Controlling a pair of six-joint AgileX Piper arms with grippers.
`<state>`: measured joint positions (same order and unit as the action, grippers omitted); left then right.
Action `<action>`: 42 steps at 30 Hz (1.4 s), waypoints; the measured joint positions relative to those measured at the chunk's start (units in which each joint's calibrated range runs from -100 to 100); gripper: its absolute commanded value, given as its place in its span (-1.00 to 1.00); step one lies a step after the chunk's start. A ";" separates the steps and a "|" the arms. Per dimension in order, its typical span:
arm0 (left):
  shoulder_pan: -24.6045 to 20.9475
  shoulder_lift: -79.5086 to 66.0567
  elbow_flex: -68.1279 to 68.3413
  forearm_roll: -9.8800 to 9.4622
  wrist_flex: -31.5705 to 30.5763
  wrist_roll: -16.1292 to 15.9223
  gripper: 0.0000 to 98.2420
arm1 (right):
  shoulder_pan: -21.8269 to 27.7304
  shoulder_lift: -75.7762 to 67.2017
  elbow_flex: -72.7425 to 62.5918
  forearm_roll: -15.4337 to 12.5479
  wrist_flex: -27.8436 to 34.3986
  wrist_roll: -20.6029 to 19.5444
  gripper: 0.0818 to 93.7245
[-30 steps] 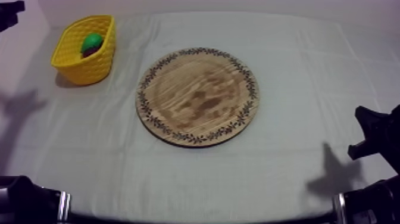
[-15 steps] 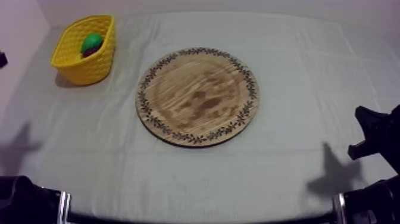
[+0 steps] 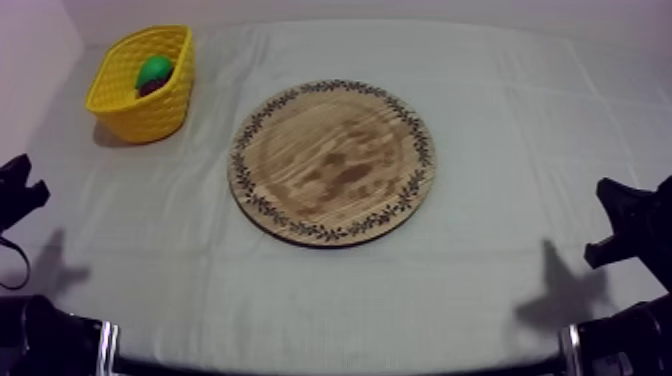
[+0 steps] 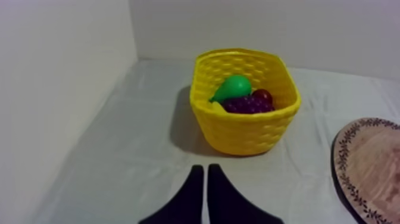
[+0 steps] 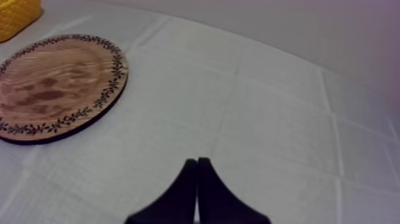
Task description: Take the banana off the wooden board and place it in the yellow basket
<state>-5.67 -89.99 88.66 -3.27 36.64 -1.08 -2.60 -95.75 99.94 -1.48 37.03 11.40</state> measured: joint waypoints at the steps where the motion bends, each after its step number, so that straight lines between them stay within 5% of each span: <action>1: 0.13 -0.82 0.91 0.00 0.00 -0.03 -1.00 | 0.00 0.00 0.00 0.00 0.00 0.00 -0.99; 42: 0.58 -9.82 10.84 1.34 -2.22 1.59 -1.00 | 0.00 0.00 0.00 0.00 0.00 -0.03 -0.99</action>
<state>-5.09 -99.81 99.50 -1.93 34.41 0.51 -2.60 -95.75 99.94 -1.48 37.03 11.37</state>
